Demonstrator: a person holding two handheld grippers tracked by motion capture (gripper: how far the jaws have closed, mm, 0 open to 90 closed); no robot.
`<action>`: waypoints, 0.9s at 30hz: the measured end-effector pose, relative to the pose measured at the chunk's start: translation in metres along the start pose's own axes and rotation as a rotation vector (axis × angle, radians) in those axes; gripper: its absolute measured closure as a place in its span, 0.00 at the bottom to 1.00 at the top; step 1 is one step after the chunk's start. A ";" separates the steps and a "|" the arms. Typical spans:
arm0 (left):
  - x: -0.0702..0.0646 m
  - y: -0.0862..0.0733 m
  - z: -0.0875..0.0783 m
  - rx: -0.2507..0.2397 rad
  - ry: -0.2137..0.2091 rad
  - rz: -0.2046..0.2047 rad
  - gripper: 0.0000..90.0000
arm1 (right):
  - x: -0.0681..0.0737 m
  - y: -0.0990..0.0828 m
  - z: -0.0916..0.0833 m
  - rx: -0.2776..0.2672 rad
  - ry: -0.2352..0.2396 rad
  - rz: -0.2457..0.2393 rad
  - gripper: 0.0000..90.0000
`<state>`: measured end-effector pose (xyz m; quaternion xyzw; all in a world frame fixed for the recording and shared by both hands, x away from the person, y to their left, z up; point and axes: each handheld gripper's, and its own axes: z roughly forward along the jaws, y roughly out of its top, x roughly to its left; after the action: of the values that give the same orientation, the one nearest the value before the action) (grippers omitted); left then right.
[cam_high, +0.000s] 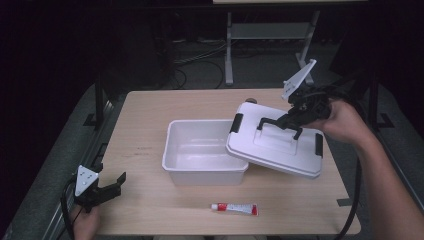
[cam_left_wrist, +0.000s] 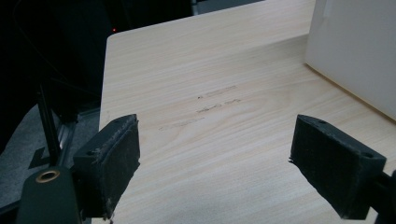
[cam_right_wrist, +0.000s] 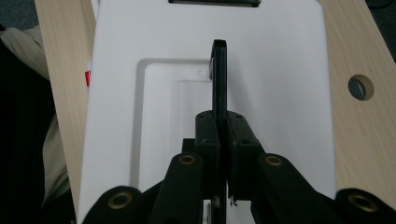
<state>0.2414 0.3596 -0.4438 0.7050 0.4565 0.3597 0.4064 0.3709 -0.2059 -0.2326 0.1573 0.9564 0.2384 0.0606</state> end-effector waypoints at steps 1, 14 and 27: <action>0.000 0.000 0.000 0.001 0.000 0.000 0.17 | -0.001 -0.004 -0.001 -0.003 -0.004 0.005 0.94; -0.001 0.000 0.001 0.001 0.002 0.002 0.17 | -0.003 -0.049 -0.011 0.011 -0.031 0.082 0.94; -0.002 0.001 0.001 0.000 0.002 0.002 0.17 | -0.005 -0.086 -0.003 0.023 -0.047 0.151 0.94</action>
<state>0.2419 0.3574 -0.4434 0.7052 0.4563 0.3607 0.4054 0.3515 -0.2809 -0.2703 0.2353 0.9428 0.2277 0.0629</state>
